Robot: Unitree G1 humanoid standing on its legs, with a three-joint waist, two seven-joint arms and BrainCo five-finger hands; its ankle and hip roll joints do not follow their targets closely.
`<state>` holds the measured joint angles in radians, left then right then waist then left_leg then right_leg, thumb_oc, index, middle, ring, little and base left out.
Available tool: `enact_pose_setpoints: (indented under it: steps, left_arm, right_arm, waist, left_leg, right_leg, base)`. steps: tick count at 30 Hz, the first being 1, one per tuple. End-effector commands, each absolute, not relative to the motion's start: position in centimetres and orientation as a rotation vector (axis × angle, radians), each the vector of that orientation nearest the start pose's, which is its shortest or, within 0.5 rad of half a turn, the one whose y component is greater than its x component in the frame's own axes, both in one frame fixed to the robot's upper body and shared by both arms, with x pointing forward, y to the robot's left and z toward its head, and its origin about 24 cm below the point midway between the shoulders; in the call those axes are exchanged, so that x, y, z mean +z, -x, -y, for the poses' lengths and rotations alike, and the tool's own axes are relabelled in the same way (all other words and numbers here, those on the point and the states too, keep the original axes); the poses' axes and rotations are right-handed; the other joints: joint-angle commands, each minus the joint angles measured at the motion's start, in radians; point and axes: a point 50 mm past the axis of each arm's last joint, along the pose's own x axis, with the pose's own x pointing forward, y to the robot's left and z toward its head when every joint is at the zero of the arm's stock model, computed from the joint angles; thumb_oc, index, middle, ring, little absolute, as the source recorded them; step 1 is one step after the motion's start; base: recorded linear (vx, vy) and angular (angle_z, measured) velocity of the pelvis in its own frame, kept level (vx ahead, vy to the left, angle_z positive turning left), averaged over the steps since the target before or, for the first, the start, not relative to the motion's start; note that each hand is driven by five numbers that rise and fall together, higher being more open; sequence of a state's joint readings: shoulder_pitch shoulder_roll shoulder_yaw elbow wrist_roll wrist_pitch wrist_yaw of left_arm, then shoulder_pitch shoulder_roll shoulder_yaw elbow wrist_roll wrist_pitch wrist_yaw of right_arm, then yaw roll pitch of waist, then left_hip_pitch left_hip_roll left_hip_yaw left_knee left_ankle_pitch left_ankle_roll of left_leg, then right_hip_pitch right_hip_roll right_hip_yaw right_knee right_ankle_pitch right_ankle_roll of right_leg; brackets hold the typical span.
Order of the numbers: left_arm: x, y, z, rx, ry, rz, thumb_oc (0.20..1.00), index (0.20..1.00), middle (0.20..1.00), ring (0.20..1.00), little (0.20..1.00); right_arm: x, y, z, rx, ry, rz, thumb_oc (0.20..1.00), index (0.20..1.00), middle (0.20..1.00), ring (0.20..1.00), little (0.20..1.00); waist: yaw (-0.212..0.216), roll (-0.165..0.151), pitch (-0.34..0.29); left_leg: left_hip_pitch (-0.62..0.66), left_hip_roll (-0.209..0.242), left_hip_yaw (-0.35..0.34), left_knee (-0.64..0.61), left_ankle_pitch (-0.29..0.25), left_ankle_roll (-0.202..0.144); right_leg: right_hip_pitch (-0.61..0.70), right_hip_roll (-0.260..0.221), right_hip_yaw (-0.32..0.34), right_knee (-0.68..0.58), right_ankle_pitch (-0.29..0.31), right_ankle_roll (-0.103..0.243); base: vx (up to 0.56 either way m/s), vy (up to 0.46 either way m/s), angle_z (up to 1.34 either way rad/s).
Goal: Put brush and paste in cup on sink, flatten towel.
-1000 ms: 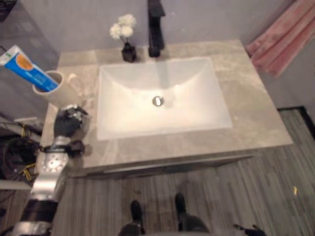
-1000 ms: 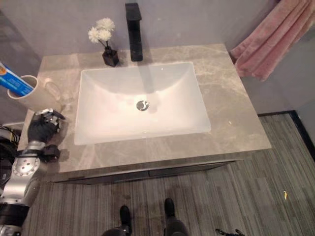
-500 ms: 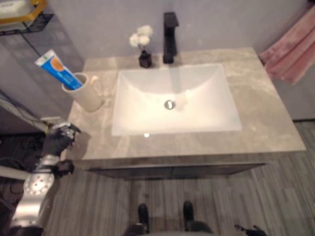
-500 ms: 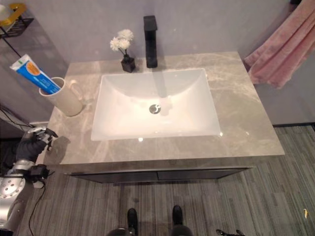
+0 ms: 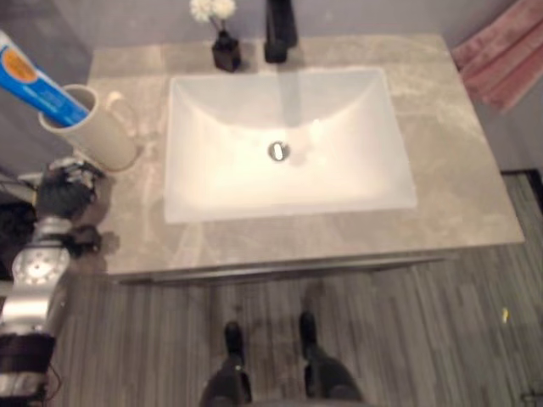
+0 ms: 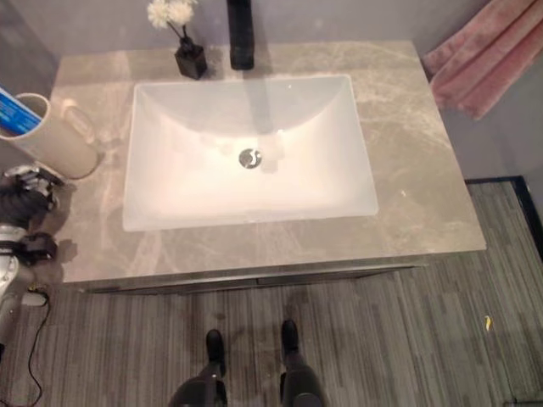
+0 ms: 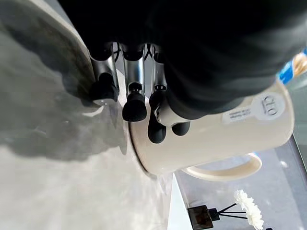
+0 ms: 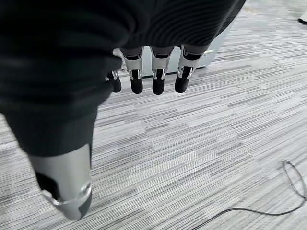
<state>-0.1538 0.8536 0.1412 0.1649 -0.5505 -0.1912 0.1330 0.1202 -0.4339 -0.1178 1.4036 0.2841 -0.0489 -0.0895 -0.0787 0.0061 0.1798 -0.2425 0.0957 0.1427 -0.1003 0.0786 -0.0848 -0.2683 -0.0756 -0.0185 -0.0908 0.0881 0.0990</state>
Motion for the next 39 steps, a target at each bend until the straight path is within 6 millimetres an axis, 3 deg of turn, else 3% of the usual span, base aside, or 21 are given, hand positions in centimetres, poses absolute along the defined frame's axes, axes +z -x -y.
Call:
enact_pose_setpoints:
  steps: [1,7,17,23,24,31,39]
  left_arm:
    - [17.3,-26.5,-33.7,0.312,-0.285,0.341,0.200,0.200,0.200,0.200,0.200]
    - [17.4,-27.1,-33.4,0.310,-0.261,0.350,0.200,0.200,0.200,0.200,0.200]
    - [17.9,-27.9,-33.4,0.349,-0.246,0.369,0.200,0.200,0.200,0.200,0.200]
    - [16.7,-26.9,-33.5,0.340,-0.260,0.335,0.200,0.200,0.200,0.200,0.200]
    - [15.7,-25.8,-33.0,0.323,-0.259,0.319,0.200,0.200,0.200,0.200,0.200]
    - [13.2,-23.9,-32.0,0.253,-0.190,0.256,0.200,0.200,0.200,0.200,0.200]
    - [12.9,-24.0,-31.9,0.252,-0.180,0.250,0.200,0.200,0.200,0.200,0.200]
  right_arm:
    - [-13.3,1.2,33.9,-0.714,0.135,-1.382,1.000,1.000,1.000,1.000,1.000]
    - [-13.1,-0.6,34.4,-0.712,0.139,-1.312,1.000,1.000,1.000,1.000,1.000]
    - [-13.0,-1.1,34.5,-0.699,0.154,-1.300,1.000,1.000,1.000,1.000,1.000]
    - [-13.1,-0.7,34.3,-0.702,0.140,-1.312,1.000,1.000,1.000,1.000,1.000]
    - [-13.1,-0.3,34.2,-0.707,0.137,-1.325,1.000,1.000,1.000,1.000,1.000]
    - [-13.1,-0.5,34.4,-0.700,0.137,-1.318,1.000,1.000,1.000,1.000,1.000]
    - [-12.9,-1.0,34.5,-0.686,0.148,-1.295,1.000,1.000,1.000,1.000,1.000]
  waist:
    - [-0.008,-0.011,-0.036]
    - [-0.013,-0.015,-0.037]
    - [-0.018,-0.019,-0.046]
    - [-0.013,-0.020,-0.052]
    - [-0.004,-0.017,-0.057]
    - [0.010,-0.006,-0.072]
    - [0.008,-0.001,-0.078]
  left_leg:
    - [0.022,0.016,-0.008,0.013,-0.042,0.020]
    - [0.013,0.019,0.001,0.013,-0.044,0.016]
    - [0.002,0.023,0.002,0.013,-0.045,0.014]
    - [0.024,0.027,0.011,0.013,-0.051,0.014]
    - [0.045,0.030,0.012,0.013,-0.056,0.015]
    - [0.079,0.030,0.008,0.013,-0.064,0.018]
    - [0.083,0.027,0.000,0.013,-0.063,0.018]
  right_leg:
    - [-0.001,-0.024,-0.002,0.004,-0.002,0.010]
    - [-0.018,-0.022,0.007,0.004,-0.002,0.009]
    - [-0.032,-0.018,0.011,0.004,-0.002,0.008]
    - [-0.019,-0.015,0.019,0.004,-0.005,0.006]
    - [0.000,-0.014,0.018,0.004,-0.013,0.002]
    - [0.039,-0.015,0.011,0.004,-0.026,-0.003]
    - [0.051,-0.016,0.000,0.004,-0.028,-0.005]
  base:
    - [0.05,0.011,-0.15]
    - [0.02,0.007,-0.06]
    - [0.01,-0.001,-0.03]
    - [0.01,-0.009,-0.04]
    - [0.01,-0.015,-0.04]
    - [-0.01,-0.009,-0.02]
    - [-0.04,-0.012,0.05]
